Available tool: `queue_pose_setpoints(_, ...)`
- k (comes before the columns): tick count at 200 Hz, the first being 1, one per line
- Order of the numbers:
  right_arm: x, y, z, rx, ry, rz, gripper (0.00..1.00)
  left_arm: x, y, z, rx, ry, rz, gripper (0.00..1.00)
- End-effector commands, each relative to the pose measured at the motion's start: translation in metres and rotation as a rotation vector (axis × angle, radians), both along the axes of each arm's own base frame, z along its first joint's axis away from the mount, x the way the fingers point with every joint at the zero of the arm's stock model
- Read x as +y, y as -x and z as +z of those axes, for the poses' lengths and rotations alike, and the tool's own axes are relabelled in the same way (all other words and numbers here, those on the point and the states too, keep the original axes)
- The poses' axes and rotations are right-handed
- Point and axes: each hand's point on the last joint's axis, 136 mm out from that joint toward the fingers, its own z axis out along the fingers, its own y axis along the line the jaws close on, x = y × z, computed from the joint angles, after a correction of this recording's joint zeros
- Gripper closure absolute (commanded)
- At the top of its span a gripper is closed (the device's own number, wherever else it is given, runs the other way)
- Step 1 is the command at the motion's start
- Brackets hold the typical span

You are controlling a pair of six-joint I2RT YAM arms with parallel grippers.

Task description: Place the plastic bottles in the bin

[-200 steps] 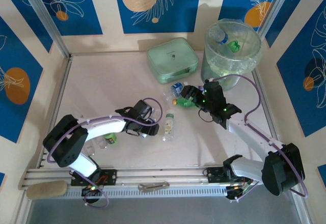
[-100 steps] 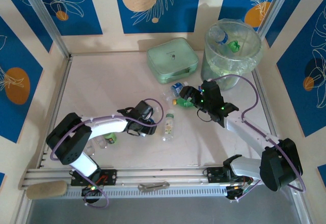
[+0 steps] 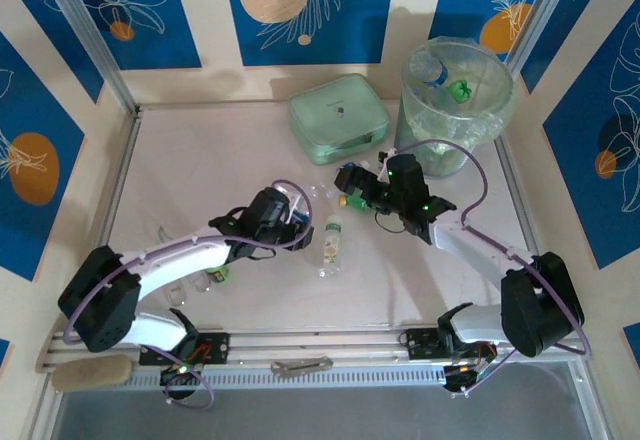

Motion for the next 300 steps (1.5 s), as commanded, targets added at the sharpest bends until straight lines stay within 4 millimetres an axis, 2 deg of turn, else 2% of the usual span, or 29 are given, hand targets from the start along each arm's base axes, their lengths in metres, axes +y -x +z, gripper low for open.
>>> queue_pose_setpoints(1, 0.029, 0.001, 0.042, -0.136, -0.094, 0.144, 0.04, -0.032, -0.002, 0.048, -0.041, 0.198, -0.071, 0.45)
queue_pose_setpoints(33, 0.044, 0.008, 0.056, -0.192, -0.110, 0.213, 0.05, -0.050, -0.001, 0.078, -0.023, 0.363, -0.135, 0.45)
queue_pose_setpoints(73, 0.048, 0.010, 0.057, -0.210, -0.108, 0.230, 0.07, -0.063, 0.004, 0.095, -0.019, 0.474, -0.203, 0.45)
queue_pose_setpoints(131, 0.053, 0.010, 0.055, -0.201, -0.113, 0.243, 0.10, -0.072, 0.011, 0.103, -0.023, 0.557, -0.264, 0.46)
queue_pose_setpoints(189, 0.056, 0.010, 0.054, -0.198, -0.115, 0.250, 0.24, -0.071, 0.010, 0.102, -0.028, 0.556, -0.262, 0.44)
queue_pose_setpoints(203, 0.056, 0.010, 0.055, -0.202, -0.116, 0.248, 0.30, -0.071, 0.010, 0.101, -0.027, 0.554, -0.255, 0.41)
queue_pose_setpoints(214, 0.055, 0.010, 0.055, -0.206, -0.115, 0.248, 0.36, -0.069, 0.009, 0.099, -0.029, 0.549, -0.247, 0.34)
queue_pose_setpoints(230, 0.053, 0.009, 0.055, -0.208, -0.107, 0.237, 0.37, -0.065, 0.006, 0.096, -0.032, 0.533, -0.217, 0.16)
queue_pose_setpoints(241, 0.049, 0.008, 0.055, -0.209, -0.088, 0.225, 0.37, -0.060, 0.003, 0.093, -0.037, 0.519, -0.188, 0.11)
queue_pose_setpoints(273, 0.025, 0.002, 0.062, -0.227, -0.004, 0.160, 0.37, -0.030, -0.014, 0.082, -0.049, 0.505, -0.048, 0.03)
queue_pose_setpoints(300, -0.005, -0.007, 0.084, -0.282, 0.059, 0.089, 0.37, 0.008, -0.032, 0.061, -0.041, 0.451, 0.149, 0.01)
